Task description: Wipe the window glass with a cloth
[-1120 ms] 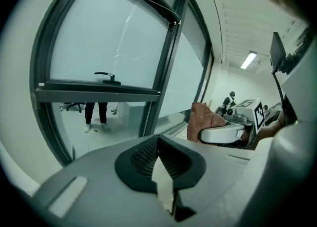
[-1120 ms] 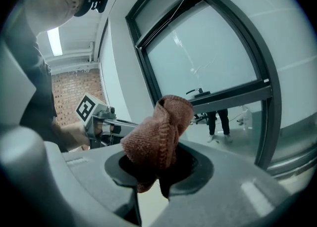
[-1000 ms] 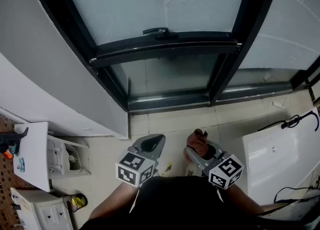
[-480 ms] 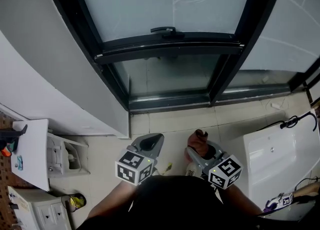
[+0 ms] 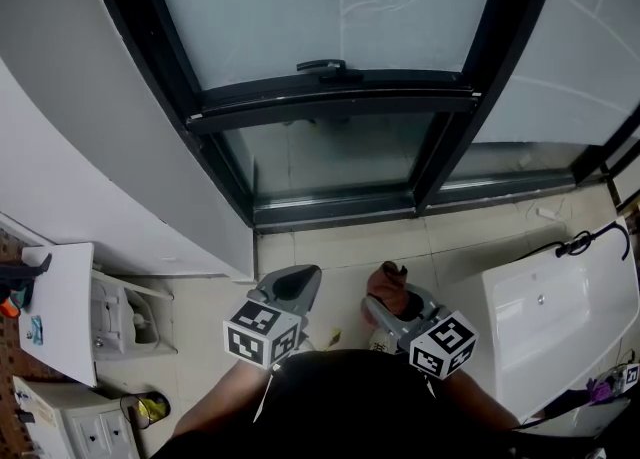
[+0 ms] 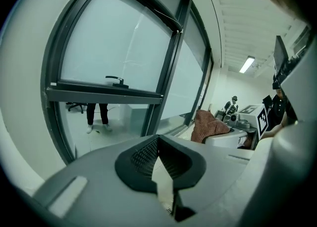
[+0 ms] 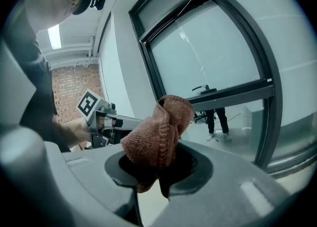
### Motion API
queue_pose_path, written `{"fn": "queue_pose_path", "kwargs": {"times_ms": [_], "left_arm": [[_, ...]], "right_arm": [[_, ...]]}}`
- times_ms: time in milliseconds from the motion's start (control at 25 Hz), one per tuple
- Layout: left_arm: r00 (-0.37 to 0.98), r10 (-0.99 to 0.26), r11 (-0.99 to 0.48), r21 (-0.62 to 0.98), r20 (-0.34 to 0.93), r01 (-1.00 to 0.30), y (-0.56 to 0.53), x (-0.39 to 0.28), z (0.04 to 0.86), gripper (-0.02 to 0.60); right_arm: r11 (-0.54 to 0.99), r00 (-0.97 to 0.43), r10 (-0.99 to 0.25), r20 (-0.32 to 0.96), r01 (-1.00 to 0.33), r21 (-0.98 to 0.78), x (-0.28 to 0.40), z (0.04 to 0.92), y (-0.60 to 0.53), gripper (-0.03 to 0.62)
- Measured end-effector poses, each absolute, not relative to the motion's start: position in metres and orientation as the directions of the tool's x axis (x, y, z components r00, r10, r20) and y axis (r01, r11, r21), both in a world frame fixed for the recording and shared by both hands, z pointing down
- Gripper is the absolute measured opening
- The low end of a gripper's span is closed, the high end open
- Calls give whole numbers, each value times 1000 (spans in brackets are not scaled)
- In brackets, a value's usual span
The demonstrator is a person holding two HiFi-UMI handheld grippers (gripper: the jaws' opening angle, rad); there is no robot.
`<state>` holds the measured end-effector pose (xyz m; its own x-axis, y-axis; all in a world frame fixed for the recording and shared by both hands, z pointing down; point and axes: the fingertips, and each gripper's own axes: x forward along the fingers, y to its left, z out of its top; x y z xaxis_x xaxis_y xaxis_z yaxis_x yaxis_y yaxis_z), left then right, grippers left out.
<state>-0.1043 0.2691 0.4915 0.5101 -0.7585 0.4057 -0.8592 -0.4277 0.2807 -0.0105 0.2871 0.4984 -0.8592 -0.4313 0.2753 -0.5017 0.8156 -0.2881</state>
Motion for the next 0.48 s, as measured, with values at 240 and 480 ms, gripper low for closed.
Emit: {"fn": "queue_pose_path", "kwargs": {"times_ms": [240,480], "left_arm": [[507,-763,-426,278,401,-861,268,-106,488,17],[503,-764,-421,279,404,-863,271,-110,490,17]], "right_arm": [[814,-854,-443,275,-511,-277,-8,496,283,97],[815,-849,-445,286,-516,-264,-11,495,285,97]]}}
